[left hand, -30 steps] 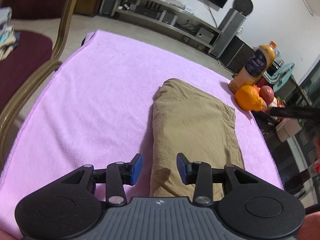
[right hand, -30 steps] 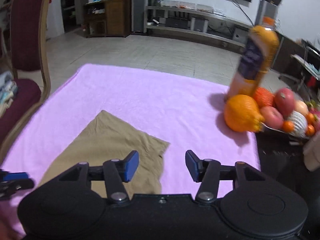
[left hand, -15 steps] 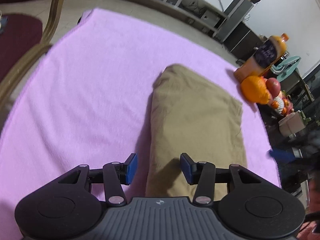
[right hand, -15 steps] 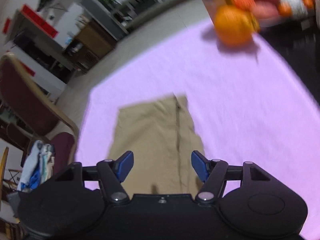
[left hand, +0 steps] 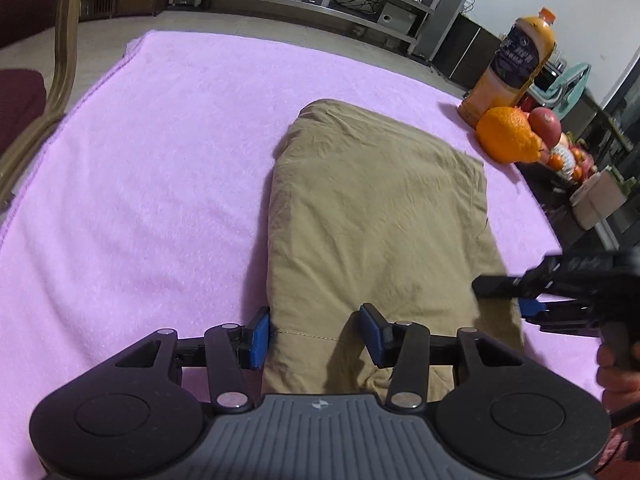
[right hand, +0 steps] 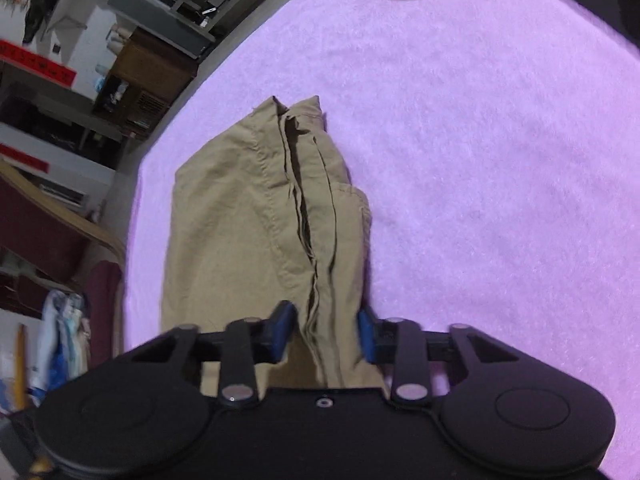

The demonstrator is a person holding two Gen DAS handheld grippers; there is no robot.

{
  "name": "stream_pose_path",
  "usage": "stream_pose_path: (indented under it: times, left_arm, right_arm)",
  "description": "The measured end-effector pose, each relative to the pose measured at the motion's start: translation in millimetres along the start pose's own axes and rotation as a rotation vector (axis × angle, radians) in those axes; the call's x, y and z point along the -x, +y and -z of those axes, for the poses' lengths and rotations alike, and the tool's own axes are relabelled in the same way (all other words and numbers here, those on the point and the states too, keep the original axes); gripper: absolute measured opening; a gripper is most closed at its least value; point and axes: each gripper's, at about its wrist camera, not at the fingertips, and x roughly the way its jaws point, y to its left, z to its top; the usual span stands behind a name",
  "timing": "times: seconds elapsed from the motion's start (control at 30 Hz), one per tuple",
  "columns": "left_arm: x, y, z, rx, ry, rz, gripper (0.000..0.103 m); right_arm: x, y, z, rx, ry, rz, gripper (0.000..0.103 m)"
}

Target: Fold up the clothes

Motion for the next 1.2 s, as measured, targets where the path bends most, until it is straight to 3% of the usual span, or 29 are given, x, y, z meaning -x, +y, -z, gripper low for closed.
stream_pose_path:
  times: [0.1, 0.2, 0.37, 0.43, 0.53, 0.63, 0.67, 0.77, 0.83, 0.9, 0.97, 1.03, 1.07, 1.1, 1.13, 1.2]
  left_arm:
    - [4.5, -1.5, 1.7, 0.001, -0.005, 0.005, 0.044]
    - [9.4, -2.5, 3.6, 0.018, -0.007, 0.016, 0.042]
    - [5.9, -10.1, 2.9, 0.013, 0.005, 0.027, 0.042]
    - [2.9, -16.5, 3.9, -0.02, -0.002, -0.001, 0.043]
    - [1.4, -26.1, 5.6, -0.085, -0.032, -0.03, 0.049]
    - [2.6, -32.2, 8.4, -0.141, -0.062, -0.057, 0.052]
    - [5.7, -32.6, 8.3, -0.145, -0.075, -0.063, 0.05]
    - [24.6, -29.0, 8.2, -0.13, -0.131, -0.063, 0.043]
    - [47.9, -25.6, 8.7, -0.101, -0.198, -0.031, 0.041]
    - [68.2, -23.8, 12.4, -0.077, -0.244, -0.004, 0.03]
    - [74.4, -28.6, 19.1, -0.084, -0.24, 0.025, 0.021]
    - [76.1, -35.6, 26.5, -0.1, -0.223, 0.055, 0.017]
    - [73.3, -42.3, 31.2, -0.122, -0.21, 0.062, 0.017]
    - [67.5, -52.1, 37.2, -0.16, -0.191, 0.059, 0.017]
    - [61.9, -61.3, 43.5, -0.201, -0.171, 0.058, 0.017]
    - [49.0, -77.5, 56.8, -0.281, -0.131, 0.057, 0.016]
  right_arm:
    - [13.7, 39.4, 11.9, 0.239, -0.072, 0.085, 0.01]
    - [36.5, 86.2, 22.5, 0.476, -0.138, 0.146, 0.01]
    - [55.6, 124.5, 19.0, 0.642, -0.18, 0.216, 0.01]
    - [46.3, 115.2, 17.2, 0.634, -0.166, 0.253, 0.01]
    - [18.5, 69.1, 17.9, 0.525, -0.139, 0.267, 0.011]
    - [20.3, 45.3, 15.6, 0.427, -0.127, 0.241, 0.026]
    - [24.9, 40.4, 14.5, 0.396, -0.125, 0.226, 0.028]
    - [38.6, 25.6, 11.1, 0.302, -0.119, 0.183, 0.056]
    - [57.0, 21.6, 14.4, 0.279, -0.147, 0.169, 0.06]
    - [84.0, 16.3, 22.8, 0.27, -0.196, 0.124, 0.06]
    - [101.7, 6.6, 32.9, 0.241, -0.232, 0.067, 0.06]
    - [108.5, -2.1, 42.0, 0.217, -0.253, 0.029, 0.057]
    - [104.7, -0.7, 43.3, 0.224, -0.245, 0.027, 0.04]
    - [100.5, 0.8, 44.6, 0.233, -0.233, 0.024, 0.015]
    - [93.8, 3.2, 46.2, 0.257, -0.201, 0.016, 0.008]
    - [79.8, 9.4, 51.4, 0.31, -0.14, -0.038, 0.007]
